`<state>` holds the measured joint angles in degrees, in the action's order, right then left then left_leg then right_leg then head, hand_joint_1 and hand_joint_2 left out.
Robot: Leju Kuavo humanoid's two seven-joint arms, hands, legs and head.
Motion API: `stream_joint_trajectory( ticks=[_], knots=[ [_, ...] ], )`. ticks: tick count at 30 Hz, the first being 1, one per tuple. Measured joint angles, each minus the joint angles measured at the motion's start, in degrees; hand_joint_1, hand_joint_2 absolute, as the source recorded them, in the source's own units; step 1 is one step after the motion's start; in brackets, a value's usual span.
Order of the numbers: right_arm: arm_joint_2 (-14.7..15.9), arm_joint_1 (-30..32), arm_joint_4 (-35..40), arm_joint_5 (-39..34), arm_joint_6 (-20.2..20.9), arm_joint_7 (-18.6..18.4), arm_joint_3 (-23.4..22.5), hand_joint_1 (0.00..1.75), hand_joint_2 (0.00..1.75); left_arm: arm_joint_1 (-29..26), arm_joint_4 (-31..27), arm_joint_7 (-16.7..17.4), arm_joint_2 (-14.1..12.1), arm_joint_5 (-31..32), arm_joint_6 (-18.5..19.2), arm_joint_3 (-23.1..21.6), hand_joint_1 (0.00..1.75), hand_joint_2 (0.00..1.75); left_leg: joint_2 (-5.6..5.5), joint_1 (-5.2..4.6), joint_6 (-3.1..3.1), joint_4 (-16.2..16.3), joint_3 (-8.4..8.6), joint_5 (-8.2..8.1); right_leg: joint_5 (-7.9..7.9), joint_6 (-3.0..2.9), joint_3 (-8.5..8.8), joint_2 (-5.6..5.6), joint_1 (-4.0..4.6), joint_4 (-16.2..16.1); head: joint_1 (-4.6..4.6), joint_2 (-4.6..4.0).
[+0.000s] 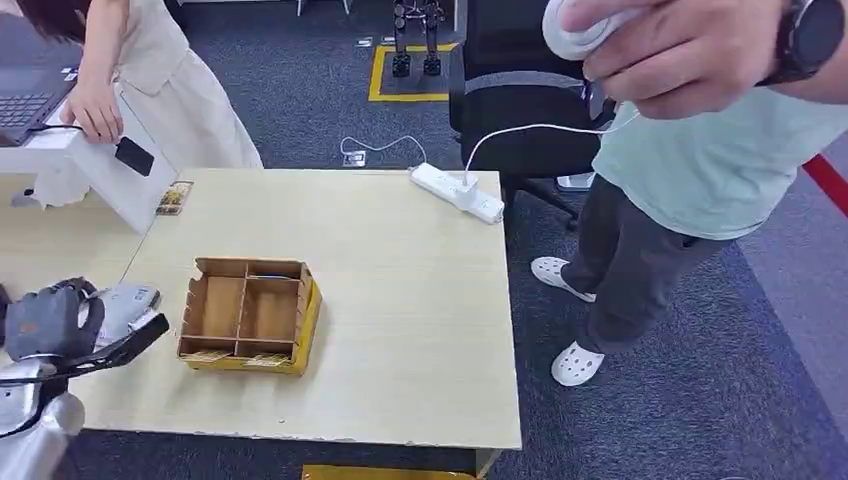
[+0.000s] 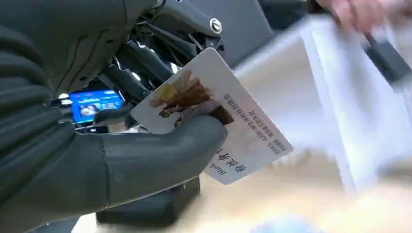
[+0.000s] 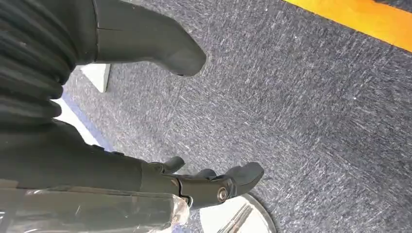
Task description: Pass the card to the sensor for recognition and then transmit it.
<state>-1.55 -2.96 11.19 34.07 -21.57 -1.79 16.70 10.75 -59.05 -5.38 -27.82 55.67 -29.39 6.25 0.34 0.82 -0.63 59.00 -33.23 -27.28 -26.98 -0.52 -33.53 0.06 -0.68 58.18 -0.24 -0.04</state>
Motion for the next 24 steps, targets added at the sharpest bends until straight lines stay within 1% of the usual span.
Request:
stream_joint_trajectory(
  ticks=[5, 11, 14, 18, 24],
  knots=[
    [-0.07, -0.06, 0.09, 0.64, 0.09, -0.02, 0.00, 0.00, 1.75, 4.45, -0.40, 0.72, 0.39, 1.31, -4.91, 1.81, 1.75, 1.75, 0.00, 0.00, 0.00, 0.00, -0.03, 0.00, 0.00, 0.00, -0.01, -0.01, 0.00, 0.00, 0.00, 0.00],
    [-0.31, -0.08, 0.15, 1.79, 0.13, -0.11, 0.00, 0.00, 1.75, 8.47, -0.40, 0.57, 1.66, 1.49, -8.34, 2.47, 1.75, 1.75, 0.00, 0.00, 0.00, 0.00, -0.05, 0.00, 0.00, 0.00, -0.05, -0.01, 0.00, 0.00, 0.00, 0.00],
    [-0.35, -0.16, 0.33, 2.23, 0.15, -0.13, 0.00, 0.00, 1.75, 11.11, 0.02, 0.07, 1.99, 2.12, -8.69, 2.47, 1.75, 1.75, 0.00, 0.00, 0.00, 0.00, -0.06, 0.00, 0.00, 0.00, -0.05, -0.01, 0.00, 0.00, -0.02, 0.00],
    [-0.39, -0.49, 0.44, 2.41, 0.15, -0.02, 0.00, 0.00, 1.75, 15.14, 2.32, -0.15, 2.38, 3.81, -8.66, 2.45, 1.75, 1.75, 0.01, 0.00, -0.01, 0.01, -0.06, 0.01, 0.02, -0.01, -0.06, 0.00, 0.00, 0.00, -0.02, 0.00],
    [-0.50, -0.75, 0.77, 3.26, 0.17, 0.18, 0.00, 0.00, 1.75, 19.60, 4.78, -0.55, 3.89, 4.09, -8.90, 2.23, 1.75, 1.75, 0.01, -0.01, -0.01, 0.03, -0.05, 0.01, 0.02, -0.01, -0.08, 0.02, -0.01, 0.00, -0.02, 0.00]
  ],
)
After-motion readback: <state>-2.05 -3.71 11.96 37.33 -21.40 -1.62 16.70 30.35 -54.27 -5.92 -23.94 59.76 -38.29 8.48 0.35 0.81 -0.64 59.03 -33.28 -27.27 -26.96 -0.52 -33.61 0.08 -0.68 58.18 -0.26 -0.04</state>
